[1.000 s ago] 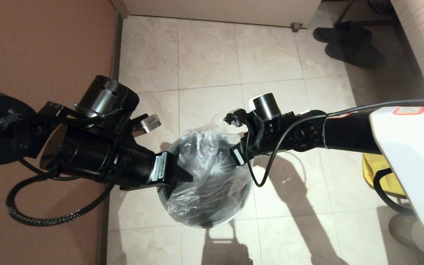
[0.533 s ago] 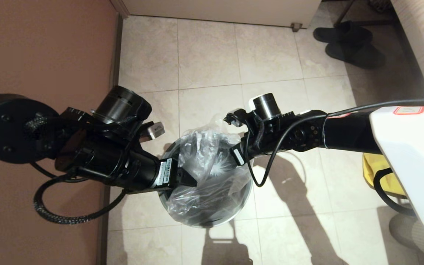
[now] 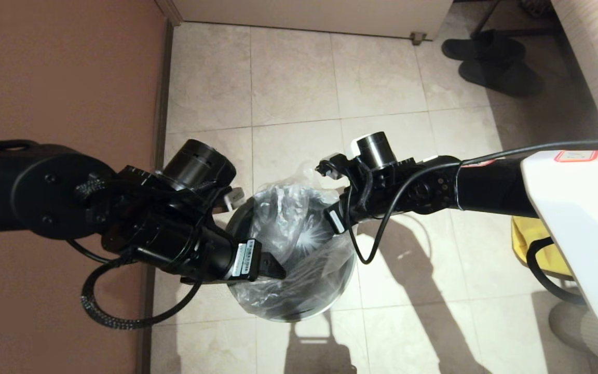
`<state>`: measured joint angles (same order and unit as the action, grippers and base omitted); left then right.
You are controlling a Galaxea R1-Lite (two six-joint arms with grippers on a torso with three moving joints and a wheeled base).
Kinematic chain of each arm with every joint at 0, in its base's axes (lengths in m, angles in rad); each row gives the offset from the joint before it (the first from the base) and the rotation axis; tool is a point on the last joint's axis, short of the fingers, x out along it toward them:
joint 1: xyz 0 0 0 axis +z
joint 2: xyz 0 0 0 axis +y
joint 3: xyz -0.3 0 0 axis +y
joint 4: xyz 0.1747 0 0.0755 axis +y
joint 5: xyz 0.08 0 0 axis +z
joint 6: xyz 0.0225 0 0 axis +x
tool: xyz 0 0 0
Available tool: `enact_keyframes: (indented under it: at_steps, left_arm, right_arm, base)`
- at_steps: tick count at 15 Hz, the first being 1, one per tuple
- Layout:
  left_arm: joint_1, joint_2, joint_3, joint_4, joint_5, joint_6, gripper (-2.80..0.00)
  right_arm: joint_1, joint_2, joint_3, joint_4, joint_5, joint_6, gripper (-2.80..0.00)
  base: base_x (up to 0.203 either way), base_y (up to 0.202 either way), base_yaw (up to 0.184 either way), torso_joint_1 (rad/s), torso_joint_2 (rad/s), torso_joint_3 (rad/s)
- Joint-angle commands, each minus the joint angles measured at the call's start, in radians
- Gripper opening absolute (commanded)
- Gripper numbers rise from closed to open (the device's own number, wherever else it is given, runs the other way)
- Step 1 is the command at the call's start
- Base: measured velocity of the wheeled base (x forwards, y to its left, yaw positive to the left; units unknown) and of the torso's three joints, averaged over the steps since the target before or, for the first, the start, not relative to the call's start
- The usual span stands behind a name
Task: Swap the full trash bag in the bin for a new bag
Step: Put the new garbage bag on the trash can
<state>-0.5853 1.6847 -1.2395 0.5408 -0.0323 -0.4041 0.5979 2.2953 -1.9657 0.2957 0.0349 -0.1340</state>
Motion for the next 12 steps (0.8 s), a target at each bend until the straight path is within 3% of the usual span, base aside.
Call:
enact_keyframes:
  at_steps: [1,5,9,12]
  left_arm:
    - [-0.007,0.006,0.007,0.008,0.02,-0.002,0.0]
    - [-0.039,-0.035,0.077,0.038,0.042,0.006,0.0]
    - [-0.033,-0.004,0.096,0.053,0.138,-0.002,0.0]
    - [-0.031,0.013,0.092,0.05,0.152,-0.003,0.0]
  right_arm:
    - [-0.001,0.001,0.001,0.003,0.0,-0.001,-2.8]
    - [-0.003,-0.002,0.001,0.002,0.0,0.001,-2.8]
    - [-0.001,-0.01,0.001,0.002,0.0,0.002,-2.8]
    - [-0.001,-0.014,0.004,0.003,0.0,0.004,-2.8]
  base:
    - [0.0,0.0,0.0,0.0,0.0,0.0]
    - [0.0,0.0,0.0,0.0,0.0,0.0]
    - [0.0,0.0,0.0,0.0,0.0,0.0]
    - [0.0,0.0,0.0,0.0,0.0,0.0]
